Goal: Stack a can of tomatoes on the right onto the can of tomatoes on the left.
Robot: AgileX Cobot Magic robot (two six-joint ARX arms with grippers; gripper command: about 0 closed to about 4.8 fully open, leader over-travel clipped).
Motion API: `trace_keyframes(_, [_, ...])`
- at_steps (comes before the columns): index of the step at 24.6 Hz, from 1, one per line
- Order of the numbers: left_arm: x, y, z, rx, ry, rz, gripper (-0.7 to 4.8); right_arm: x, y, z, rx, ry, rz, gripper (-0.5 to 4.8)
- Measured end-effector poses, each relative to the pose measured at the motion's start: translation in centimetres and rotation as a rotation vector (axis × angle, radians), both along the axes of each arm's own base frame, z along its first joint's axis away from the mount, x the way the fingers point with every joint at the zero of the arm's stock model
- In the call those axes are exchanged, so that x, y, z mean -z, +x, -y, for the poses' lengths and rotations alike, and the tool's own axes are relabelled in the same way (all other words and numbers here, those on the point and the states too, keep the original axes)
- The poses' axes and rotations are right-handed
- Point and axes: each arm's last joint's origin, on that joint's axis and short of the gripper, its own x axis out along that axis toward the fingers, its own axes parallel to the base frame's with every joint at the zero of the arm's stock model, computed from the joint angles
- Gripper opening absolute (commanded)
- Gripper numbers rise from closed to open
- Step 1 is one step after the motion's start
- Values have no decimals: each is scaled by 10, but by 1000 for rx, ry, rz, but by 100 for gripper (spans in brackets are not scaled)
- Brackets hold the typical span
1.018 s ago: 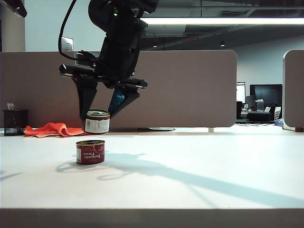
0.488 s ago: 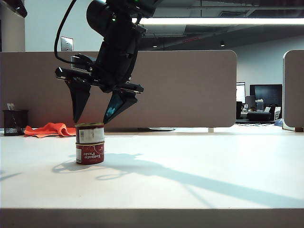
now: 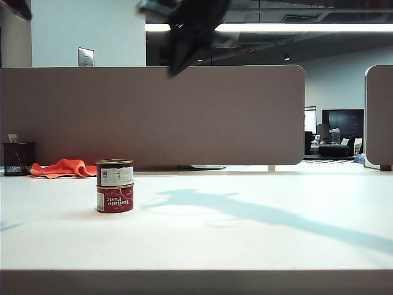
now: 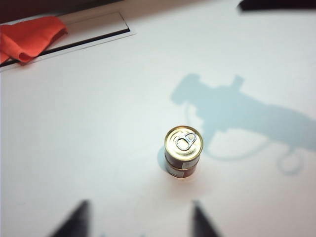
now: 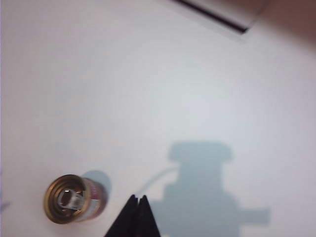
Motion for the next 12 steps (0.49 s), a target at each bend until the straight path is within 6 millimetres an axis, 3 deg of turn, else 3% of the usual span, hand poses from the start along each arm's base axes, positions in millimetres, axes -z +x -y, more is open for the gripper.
trace_keyframes(2, [-3, -7, 2, 18, -2, 22, -6, -33, -10, 39, 65, 32, 48, -2])
trace_keyframes(6, [-6, -13, 3, -5, 41, 58, -6, -65, -36, 78, 125, 72, 127, -1])
trace_keyframes(12, [5, -25, 1, -21, 43, 110, -6, -66, -86, 112, 203, -15, 212, -1])
